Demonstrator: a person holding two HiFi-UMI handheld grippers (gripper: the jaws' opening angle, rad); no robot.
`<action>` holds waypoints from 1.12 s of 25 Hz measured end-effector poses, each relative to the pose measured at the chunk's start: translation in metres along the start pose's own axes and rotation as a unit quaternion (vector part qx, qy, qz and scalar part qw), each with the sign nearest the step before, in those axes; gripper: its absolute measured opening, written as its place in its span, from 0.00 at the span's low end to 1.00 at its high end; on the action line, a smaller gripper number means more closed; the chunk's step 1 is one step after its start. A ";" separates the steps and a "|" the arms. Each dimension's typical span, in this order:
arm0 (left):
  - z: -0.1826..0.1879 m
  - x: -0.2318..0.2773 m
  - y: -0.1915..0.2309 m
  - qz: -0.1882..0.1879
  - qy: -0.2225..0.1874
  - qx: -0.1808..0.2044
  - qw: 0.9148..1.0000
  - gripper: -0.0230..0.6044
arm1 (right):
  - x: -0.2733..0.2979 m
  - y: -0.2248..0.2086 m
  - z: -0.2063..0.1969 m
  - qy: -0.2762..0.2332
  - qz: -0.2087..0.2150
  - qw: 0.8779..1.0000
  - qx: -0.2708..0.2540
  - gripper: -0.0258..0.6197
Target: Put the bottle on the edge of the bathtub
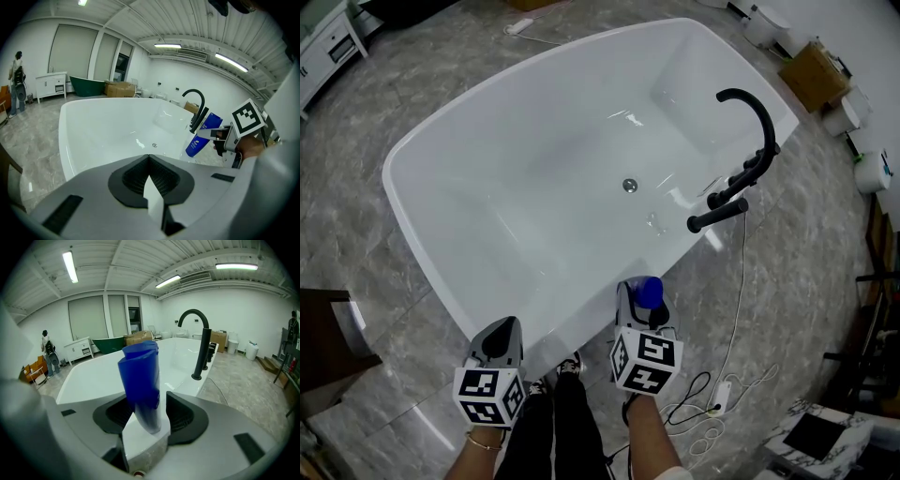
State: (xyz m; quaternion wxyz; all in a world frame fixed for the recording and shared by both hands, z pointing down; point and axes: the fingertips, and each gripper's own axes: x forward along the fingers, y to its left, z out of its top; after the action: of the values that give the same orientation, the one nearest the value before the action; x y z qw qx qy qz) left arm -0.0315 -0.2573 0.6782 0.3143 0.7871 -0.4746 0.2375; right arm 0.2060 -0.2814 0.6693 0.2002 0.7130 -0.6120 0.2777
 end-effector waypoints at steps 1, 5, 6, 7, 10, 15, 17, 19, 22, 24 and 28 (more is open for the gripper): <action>0.001 -0.001 0.000 0.001 -0.001 0.000 1.000 0.05 | -0.001 0.000 0.000 0.000 0.000 1.000 0.000 0.39; 0.003 -0.006 -0.001 0.002 -0.003 0.000 1.000 0.05 | -0.004 0.000 0.002 0.001 -0.001 1.000 -0.004 0.41; 0.004 -0.008 -0.002 0.002 -0.004 0.001 1.000 0.05 | -0.005 0.000 0.003 0.001 -0.001 1.000 -0.005 0.42; 0.005 -0.009 -0.002 0.001 -0.005 0.002 1.000 0.05 | -0.006 0.000 0.003 0.001 -0.002 1.000 -0.005 0.43; 0.010 -0.016 -0.001 0.001 -0.008 0.006 1.000 0.05 | -0.011 0.000 0.008 -0.001 -0.004 1.000 -0.005 0.43; 0.022 -0.027 -0.001 0.002 -0.017 0.013 1.000 0.05 | -0.021 0.002 0.014 0.001 -0.006 1.000 -0.007 0.44; 0.028 -0.034 -0.002 0.002 -0.020 0.015 1.000 0.05 | -0.028 0.004 0.015 0.003 -0.006 1.000 -0.006 0.44; 0.033 -0.044 -0.002 0.002 -0.023 0.014 1.000 0.05 | -0.037 0.007 0.016 0.007 -0.007 1.000 -0.006 0.44; 0.040 -0.058 -0.001 0.004 -0.028 0.015 0.999 0.05 | -0.052 0.013 0.016 0.012 -0.006 1.000 -0.006 0.44; 0.047 -0.065 0.000 0.005 -0.034 0.017 0.999 0.05 | -0.060 0.015 0.020 0.011 -0.006 1.000 -0.007 0.44; 0.062 -0.075 0.002 0.004 -0.042 0.023 0.999 0.05 | -0.073 0.018 0.031 0.011 -0.006 1.000 -0.012 0.44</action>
State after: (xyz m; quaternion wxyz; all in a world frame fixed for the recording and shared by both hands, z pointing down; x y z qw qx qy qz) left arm -0.0618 -0.2576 0.5854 0.2747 0.8016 -0.4849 0.2163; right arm 0.1859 -0.2476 0.5978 0.2167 0.7109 -0.6092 0.2767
